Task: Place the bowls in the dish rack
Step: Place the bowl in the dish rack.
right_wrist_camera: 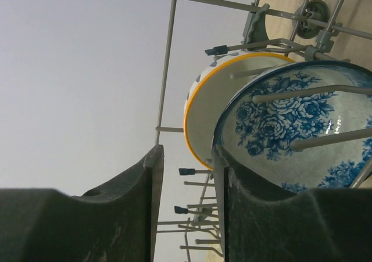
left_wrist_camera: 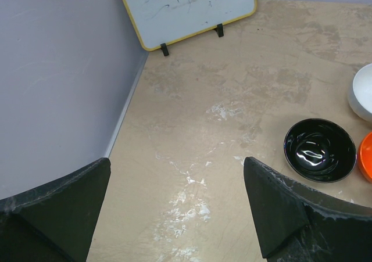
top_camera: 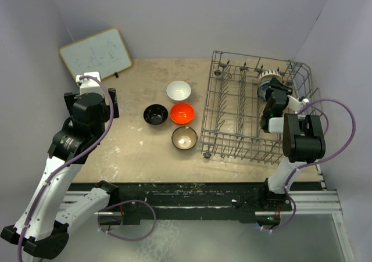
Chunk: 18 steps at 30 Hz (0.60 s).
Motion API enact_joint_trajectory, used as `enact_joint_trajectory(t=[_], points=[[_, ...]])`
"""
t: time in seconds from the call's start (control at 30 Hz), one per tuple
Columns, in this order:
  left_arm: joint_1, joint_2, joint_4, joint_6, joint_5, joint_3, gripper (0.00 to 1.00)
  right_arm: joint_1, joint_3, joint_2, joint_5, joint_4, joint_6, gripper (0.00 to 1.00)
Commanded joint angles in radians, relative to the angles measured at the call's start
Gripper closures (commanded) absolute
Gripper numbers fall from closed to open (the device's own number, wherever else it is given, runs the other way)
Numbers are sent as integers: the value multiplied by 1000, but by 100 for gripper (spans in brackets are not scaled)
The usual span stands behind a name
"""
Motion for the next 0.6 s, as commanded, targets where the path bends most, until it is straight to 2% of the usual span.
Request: enact_joint_trajectory(t=[0.0, 0.4, 0.57], points=[[-2, -6, 41, 11, 3, 4, 1, -6, 8, -50, 16, 52, -21, 57], [-2, -15, 43, 9, 12, 5, 1, -7, 28, -191, -30, 16, -75, 51], [-2, -20, 40, 9, 14, 9, 1, -10, 48, -315, -47, -98, -102, 48]])
